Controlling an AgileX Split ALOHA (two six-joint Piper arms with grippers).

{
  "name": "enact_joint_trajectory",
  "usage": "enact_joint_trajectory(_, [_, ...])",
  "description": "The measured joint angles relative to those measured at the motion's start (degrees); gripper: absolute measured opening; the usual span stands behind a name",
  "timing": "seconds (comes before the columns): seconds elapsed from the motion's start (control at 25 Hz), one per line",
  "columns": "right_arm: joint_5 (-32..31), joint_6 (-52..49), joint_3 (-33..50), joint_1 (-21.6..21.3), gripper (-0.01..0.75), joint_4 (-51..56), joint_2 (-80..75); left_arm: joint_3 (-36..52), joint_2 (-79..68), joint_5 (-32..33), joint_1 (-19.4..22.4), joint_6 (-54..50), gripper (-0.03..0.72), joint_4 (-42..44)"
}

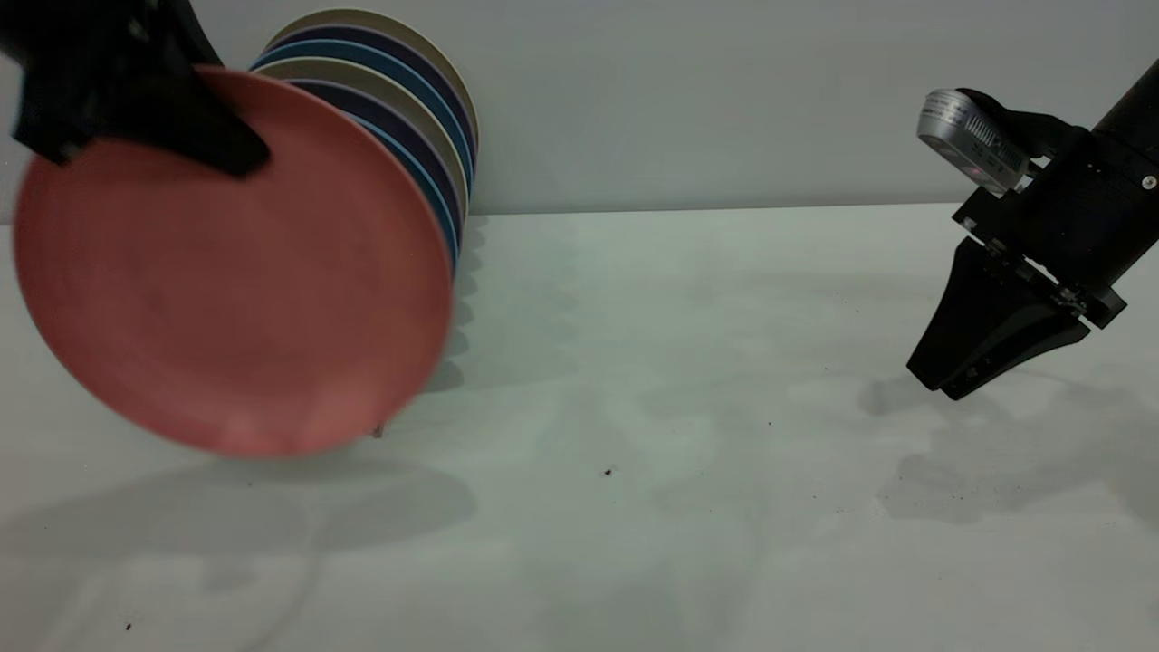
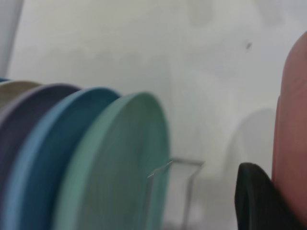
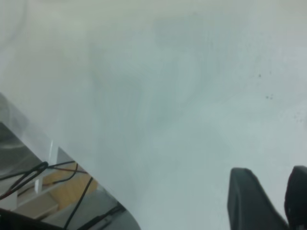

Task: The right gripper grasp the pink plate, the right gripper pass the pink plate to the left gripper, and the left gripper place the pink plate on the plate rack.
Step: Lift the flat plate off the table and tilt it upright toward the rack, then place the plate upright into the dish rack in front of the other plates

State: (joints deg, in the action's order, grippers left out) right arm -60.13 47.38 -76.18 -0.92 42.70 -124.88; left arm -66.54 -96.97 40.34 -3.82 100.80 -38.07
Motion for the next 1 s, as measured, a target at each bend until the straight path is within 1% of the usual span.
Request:
enact_joint_trajectory(0.08, [0.61, -0.13, 0.00, 0.00, 0.202, -0.06, 0.00, -2.40, 0.00, 0.27, 0.00, 0.39, 0.119, 3.06])
enact_joint_trajectory(0.2, [0.88, -0.17, 0.00, 0.00, 0.202, -0.12, 0.00, -4.96, 0.00, 0.45, 0.00, 2.45, 0.119, 4.96])
enact_joint_trajectory(0.4, [1.02, -0.17, 0.00, 0.00, 0.202, -0.17, 0.00, -6.70, -0.01, -1.16, 0.00, 6.36, 0.119, 5.09])
enact_joint_trajectory(0.68, [1.02, -0.29, 0.00, 0.00, 0.202, -0.17, 0.00, -8.22, -0.37, -2.78, 0.00, 8.97, 0.119, 5.14])
enact_joint_trajectory(1.0, [1.08, -0.54, 0.00, 0.00, 0.210, -0.17, 0.00, -8.29, -0.37, -7.33, 0.00, 9.69, 0.119, 5.24])
